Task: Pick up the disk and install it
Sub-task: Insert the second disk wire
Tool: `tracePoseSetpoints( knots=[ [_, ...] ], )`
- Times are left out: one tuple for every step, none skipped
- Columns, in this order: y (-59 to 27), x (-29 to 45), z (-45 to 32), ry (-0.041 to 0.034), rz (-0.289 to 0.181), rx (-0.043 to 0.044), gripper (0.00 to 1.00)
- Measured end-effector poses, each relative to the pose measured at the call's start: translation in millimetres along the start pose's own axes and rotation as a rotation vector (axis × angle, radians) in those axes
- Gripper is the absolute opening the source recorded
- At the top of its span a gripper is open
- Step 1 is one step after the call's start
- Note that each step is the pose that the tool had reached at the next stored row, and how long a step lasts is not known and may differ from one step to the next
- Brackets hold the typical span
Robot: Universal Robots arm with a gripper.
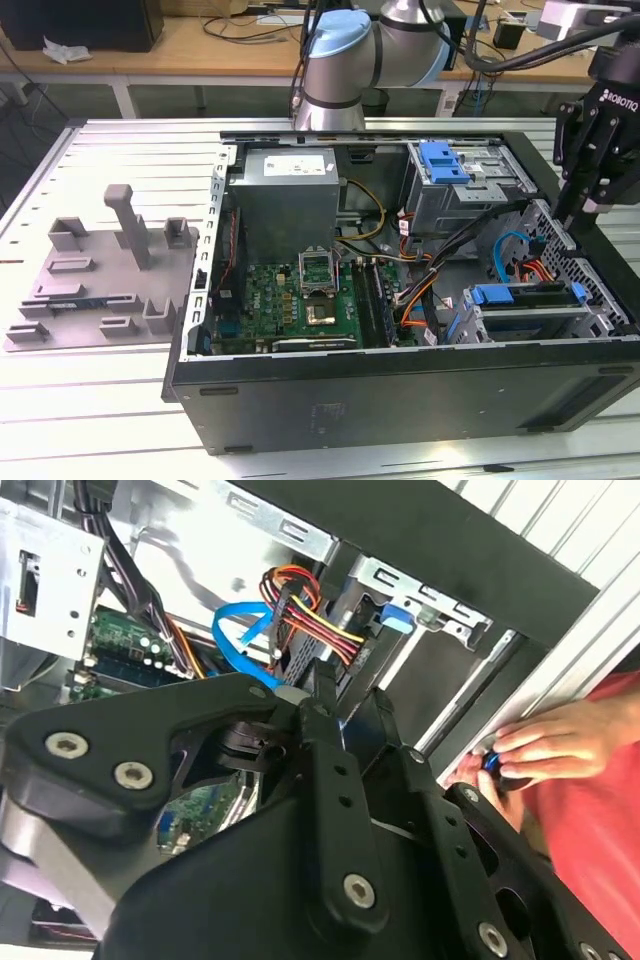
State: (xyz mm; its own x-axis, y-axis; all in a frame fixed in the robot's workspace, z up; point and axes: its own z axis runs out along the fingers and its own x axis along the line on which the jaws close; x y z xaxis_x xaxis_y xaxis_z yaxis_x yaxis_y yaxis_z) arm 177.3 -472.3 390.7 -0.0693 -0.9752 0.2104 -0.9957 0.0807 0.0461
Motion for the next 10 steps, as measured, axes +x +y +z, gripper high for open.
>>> tracePoseSetpoints(
  knots=[
    [-0.1, -0.2, 0.7, -0.0001, 0.007, -0.0038, 0.31],
    [-0.1, -0.4, 2.0, 0.0004, 0.014, -0.0135, 0.31],
    [-0.2, -0.5, 2.7, 0.0021, 0.013, -0.0258, 0.31],
    [-0.1, -0.7, 3.4, 0.0052, 0.009, -0.0459, 0.31],
    [-0.3, -1.0, 4.5, 0.0077, 0.005, -0.0622, 0.31],
    [-0.3, -1.4, 6.6, 0.0094, 0.005, -0.0677, 0.31],
    [-0.3, -1.8, 8.3, 0.0099, 0.005, -0.0682, 0.31],
    [-0.4, -2.1, 9.3, 0.0101, 0.004, -0.0685, 0.31],
    [-0.5, -2.3, 10.2, 0.0104, 0.004, -0.0686, 0.31],
    [-0.6, -2.6, 11.6, 0.0106, 0.004, -0.0688, 0.31]
  ],
)
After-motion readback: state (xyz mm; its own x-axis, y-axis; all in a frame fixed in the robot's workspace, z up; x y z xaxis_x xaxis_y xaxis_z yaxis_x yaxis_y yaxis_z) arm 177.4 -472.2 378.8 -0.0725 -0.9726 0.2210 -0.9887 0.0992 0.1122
